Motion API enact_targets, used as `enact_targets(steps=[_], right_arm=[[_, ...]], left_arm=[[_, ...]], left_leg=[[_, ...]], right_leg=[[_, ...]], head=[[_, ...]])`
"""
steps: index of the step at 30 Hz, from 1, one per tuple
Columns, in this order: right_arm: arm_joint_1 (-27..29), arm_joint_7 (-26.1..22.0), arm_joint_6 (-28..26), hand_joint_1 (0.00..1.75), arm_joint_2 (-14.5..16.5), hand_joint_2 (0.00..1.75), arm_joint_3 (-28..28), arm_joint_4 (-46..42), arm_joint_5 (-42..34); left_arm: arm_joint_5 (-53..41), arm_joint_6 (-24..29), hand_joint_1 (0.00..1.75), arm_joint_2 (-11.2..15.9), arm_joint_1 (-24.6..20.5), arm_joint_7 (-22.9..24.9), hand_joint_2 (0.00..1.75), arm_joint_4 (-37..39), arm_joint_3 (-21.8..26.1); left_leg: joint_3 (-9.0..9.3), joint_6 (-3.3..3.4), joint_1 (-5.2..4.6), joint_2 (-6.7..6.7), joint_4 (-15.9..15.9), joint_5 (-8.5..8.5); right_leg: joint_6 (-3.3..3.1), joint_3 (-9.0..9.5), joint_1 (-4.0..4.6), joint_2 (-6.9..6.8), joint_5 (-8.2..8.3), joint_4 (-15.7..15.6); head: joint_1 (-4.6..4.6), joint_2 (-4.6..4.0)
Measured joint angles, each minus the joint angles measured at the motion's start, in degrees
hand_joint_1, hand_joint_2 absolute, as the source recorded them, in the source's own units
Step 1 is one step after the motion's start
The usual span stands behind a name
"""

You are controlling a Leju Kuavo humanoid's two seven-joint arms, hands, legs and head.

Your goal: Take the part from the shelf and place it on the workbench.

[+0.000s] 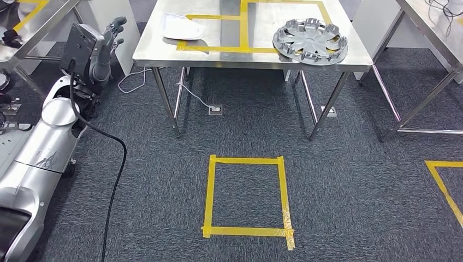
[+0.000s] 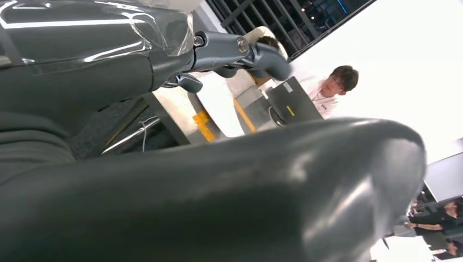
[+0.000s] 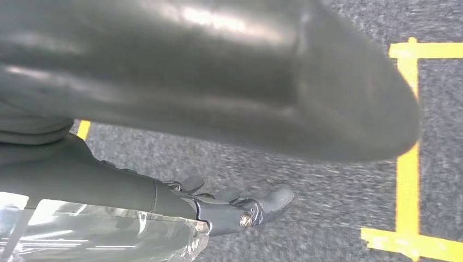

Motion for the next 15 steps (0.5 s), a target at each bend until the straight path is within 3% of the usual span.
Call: enact_targets(steps=[1,2,3,4,5,7,8,9,11,12,13,15], right_arm=[[-0.02,0.0,0.0,0.0,-0.02,0.0,0.0,0.0,0.0],[-0.03,0.0,0.0,0.0,-0.05,0.0,-0.01,0.0,0.0],[-0.03,0.0,0.0,0.0,-0.08,0.0,-0.01,0.0,0.0],[-0.05,0.0,0.0,0.0,-0.11,0.0,-0.01,0.0,0.0],[-0.09,0.0,0.0,0.0,-0.15,0.0,-0.01,0.0,0.0],[-0.19,-0.01,-0.01,0.0,-0.24,0.0,-0.01,0.01,0.0],[-0.21,-0.03,-0.01,0.0,-0.27,0.0,-0.01,0.02,0.0],[-0.17,-0.04,-0.03,0.0,-0.32,0.0,-0.01,0.04,0.0],[-0.06,-0.05,-0.08,0.0,-0.31,0.0,-0.01,0.13,0.0],[-0.04,-0.04,-0.1,0.0,-0.32,0.0,-0.02,0.16,0.0],[-0.05,-0.04,-0.11,0.0,-0.31,0.0,-0.02,0.2,0.0],[-0.08,-0.04,-0.13,0.0,-0.34,0.0,-0.03,0.22,0.0]], left_arm=[[-0.01,-0.03,0.0,-0.01,0.11,0.0,0.0,-0.01,-0.01],[-0.01,-0.04,0.0,0.0,0.24,0.0,0.0,-0.01,-0.01],[-0.01,-0.04,0.0,0.02,0.4,-0.01,0.0,-0.01,-0.01],[-0.01,-0.04,0.0,0.04,0.57,-0.01,0.0,-0.02,-0.01],[-0.01,-0.04,0.0,0.09,0.71,-0.02,0.0,-0.04,0.02],[-0.01,-0.03,0.0,0.3,0.87,-0.08,0.0,-0.18,0.27],[-0.01,-0.03,0.0,0.4,0.92,-0.11,0.0,-0.26,0.43],[-0.01,-0.03,0.0,0.51,0.99,-0.14,0.0,-0.33,0.58],[-0.01,-0.03,0.0,0.74,1.37,-0.14,0.0,-0.34,0.73],[-0.01,-0.03,0.0,0.94,1.57,-0.14,0.0,-0.34,0.79],[-0.01,-0.02,0.0,1.13,1.74,-0.14,0.0,-0.33,0.84],[-0.01,-0.02,0.0,1.37,1.85,-0.13,0.0,-0.32,0.91]], left_leg=[[-1.1,0.02,-0.07,-0.02,0.04,0.84],[-2.16,-0.01,-0.13,-0.02,0.09,1.64],[-3.22,-0.1,-0.15,-0.03,0.16,2.42],[-4.23,-0.26,-0.16,-0.04,0.27,3.17],[-5.12,-0.49,-0.16,-0.04,0.46,3.84],[-6.49,-1.11,-0.27,0.03,0.82,5.09],[-6.81,-1.46,-0.29,0.11,0.86,5.69],[-7.0,-1.81,-0.28,0.18,0.71,6.34],[-7.38,-2.48,-0.06,0.16,0.5,6.86],[-7.85,-2.83,0.06,0.1,1.23,5.58],[-8.56,-3.19,0.19,0.06,3.15,3.06],[-10.29,-3.82,0.34,0.04,10.4,-3.49]], right_leg=[[0.2,-0.66,-0.01,0.0,-1.6,3.94],[0.68,-0.58,-0.01,0.0,-1.87,6.55],[1.31,0.41,-0.02,-0.01,-1.08,7.3],[1.83,2.45,-0.05,-0.01,0.15,5.87],[2.03,5.44,-0.07,-0.01,0.79,2.5],[1.42,11.5,0.15,0.09,-0.32,-5.85],[0.94,13.03,0.34,0.2,-1.21,-8.53],[0.46,13.43,0.57,0.3,-1.57,-9.72],[-0.48,12.41,0.48,0.31,-0.53,-9.71],[-1.03,11.92,0.36,0.21,0.19,-9.71],[-1.43,11.31,0.21,0.1,0.99,-9.76],[-1.82,9.71,0.26,-0.04,2.55,-9.69]], head=[[0.01,0.0],[0.01,0.0],[0.02,0.0],[0.01,0.0],[0.0,0.0],[-0.09,0.0],[-0.11,0.0],[-0.15,0.0],[-0.12,0.0],[-0.22,0.0],[-0.3,0.0],[-0.5,0.0]])
